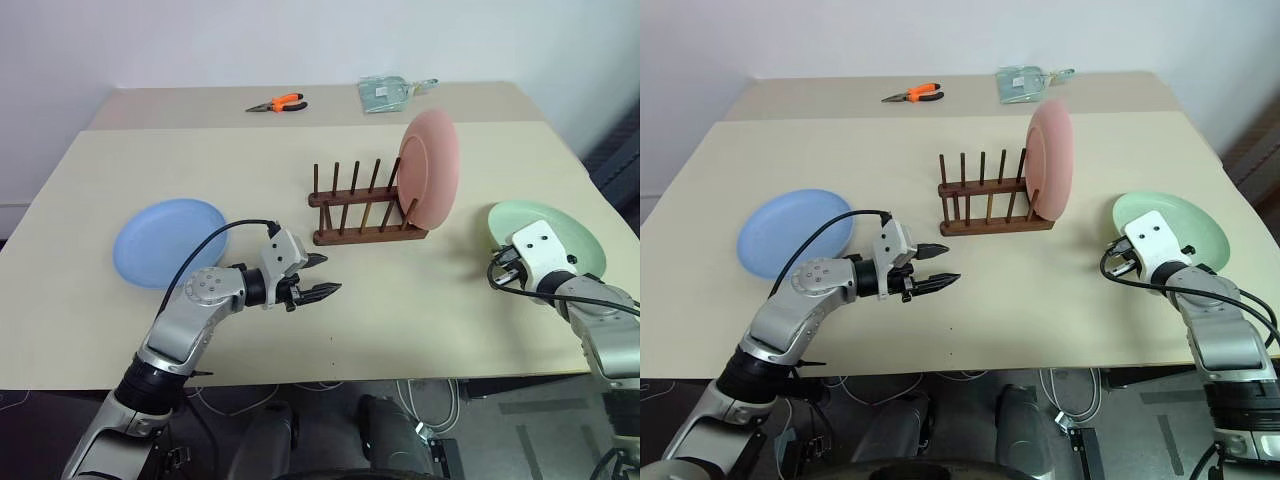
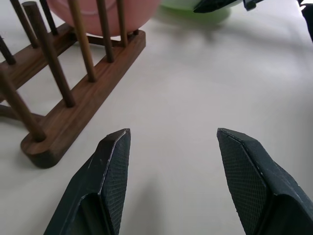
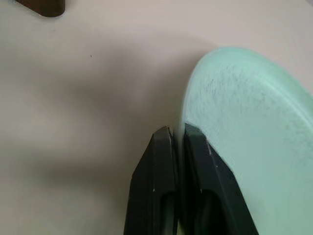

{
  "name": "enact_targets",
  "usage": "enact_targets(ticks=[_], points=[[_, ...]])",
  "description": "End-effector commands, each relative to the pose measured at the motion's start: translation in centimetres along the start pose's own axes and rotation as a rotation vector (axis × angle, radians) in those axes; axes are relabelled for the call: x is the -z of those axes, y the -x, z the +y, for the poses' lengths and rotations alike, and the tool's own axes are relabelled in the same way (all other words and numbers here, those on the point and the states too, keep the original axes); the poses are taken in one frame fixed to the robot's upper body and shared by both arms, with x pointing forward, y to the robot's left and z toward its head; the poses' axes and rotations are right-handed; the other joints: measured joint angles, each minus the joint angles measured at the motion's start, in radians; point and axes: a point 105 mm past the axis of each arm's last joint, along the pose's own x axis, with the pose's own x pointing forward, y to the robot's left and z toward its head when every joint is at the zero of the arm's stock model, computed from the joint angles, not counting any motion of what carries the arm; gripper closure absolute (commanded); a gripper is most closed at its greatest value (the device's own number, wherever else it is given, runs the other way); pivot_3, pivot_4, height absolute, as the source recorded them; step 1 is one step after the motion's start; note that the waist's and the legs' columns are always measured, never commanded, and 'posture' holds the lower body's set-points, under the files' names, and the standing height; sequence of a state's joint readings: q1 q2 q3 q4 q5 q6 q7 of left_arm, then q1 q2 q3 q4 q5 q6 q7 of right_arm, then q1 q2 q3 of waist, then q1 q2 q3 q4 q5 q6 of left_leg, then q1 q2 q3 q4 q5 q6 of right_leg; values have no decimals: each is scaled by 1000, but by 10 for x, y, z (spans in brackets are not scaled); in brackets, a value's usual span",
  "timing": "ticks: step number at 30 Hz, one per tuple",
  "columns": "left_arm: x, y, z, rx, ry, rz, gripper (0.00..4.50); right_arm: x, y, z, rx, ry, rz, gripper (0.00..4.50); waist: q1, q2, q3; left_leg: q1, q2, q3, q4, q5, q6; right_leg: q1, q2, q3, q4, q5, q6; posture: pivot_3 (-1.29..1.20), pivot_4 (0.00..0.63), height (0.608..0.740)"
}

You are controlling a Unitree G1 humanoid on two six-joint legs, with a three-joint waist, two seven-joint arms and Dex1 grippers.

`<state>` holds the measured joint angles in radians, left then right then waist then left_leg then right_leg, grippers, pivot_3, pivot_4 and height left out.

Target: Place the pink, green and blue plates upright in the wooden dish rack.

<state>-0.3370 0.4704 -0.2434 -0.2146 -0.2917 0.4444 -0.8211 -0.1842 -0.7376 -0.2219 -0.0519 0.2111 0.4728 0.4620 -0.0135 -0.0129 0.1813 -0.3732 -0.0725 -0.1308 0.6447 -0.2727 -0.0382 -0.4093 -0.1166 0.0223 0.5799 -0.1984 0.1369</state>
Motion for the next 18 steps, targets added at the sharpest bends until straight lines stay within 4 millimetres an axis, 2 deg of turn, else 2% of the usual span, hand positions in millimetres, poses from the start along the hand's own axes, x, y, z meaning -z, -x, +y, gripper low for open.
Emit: enact_targets(ticks=[1, 3, 4, 5, 7, 9, 12, 14, 18], points=[[-10, 7, 4, -32, -38, -29, 1619, -109, 32, -36, 47, -115, -462, 4475, 0, 5, 2, 0, 0, 0, 0, 0, 0, 0, 0, 0, 0, 0, 0, 0, 150, 740], [-9, 8, 6, -41, -36, -27, 1619, -162, 55, -41, -53, -290, -706, 4475, 2, 6, 2, 0, 0, 0, 0, 0, 0, 0, 0, 0, 1, 0, 0, 0, 150, 740], [-8, 8, 7, -45, -36, -27, 1619, -181, 67, -41, -113, -356, -796, 4475, 2, 6, 2, 0, 0, -2, 0, 0, 0, 0, 0, -1, 1, 2, 1, 0, 150, 740], [-8, 8, 8, -50, -36, -27, 1619, -204, 80, -32, -232, -416, -899, 4475, 3, 5, 2, 0, 1, -2, -1, 0, 0, 0, 1, -1, 1, 3, 0, 0, 150, 740], [-8, 8, 10, -56, -37, -28, 1619, -231, 97, -9, -439, -469, -999, 4475, 3, 5, 2, 0, 1, -4, -1, 0, 1, 0, 1, -3, 0, 3, 0, 0, 150, 740], [-8, 8, 11, -59, -36, -29, 1619, -244, 103, 9, -574, -516, -1024, 4475, 5, 2, 1, 0, 1, -5, -1, 0, 1, 1, 1, -4, 0, 3, 0, 0, 150, 740], [-8, 6, 11, -61, -40, -29, 1619, -262, 94, 46, -767, -651, -1008, 4475, 1, 2, 1, 0, 1, -5, 0, 0, 1, 1, 0, -3, 0, 1, -3, 0, 150, 740], [-8, 5, 10, -63, -42, -31, 1619, -267, 81, 62, -822, -758, -957, 4475, 0, 3, 1, 0, 1, -5, 0, 0, 1, 0, 0, -2, 0, 2, -3, 0, 150, 740], [-8, 6, 10, -77, -44, -35, 1619, -257, 39, 78, -772, -910, -779, 4475, 5, 3, 1, 0, 0, -5, -1, 0, 1, -2, 0, -2, 2, 2, -3, 0, 150, 740]])
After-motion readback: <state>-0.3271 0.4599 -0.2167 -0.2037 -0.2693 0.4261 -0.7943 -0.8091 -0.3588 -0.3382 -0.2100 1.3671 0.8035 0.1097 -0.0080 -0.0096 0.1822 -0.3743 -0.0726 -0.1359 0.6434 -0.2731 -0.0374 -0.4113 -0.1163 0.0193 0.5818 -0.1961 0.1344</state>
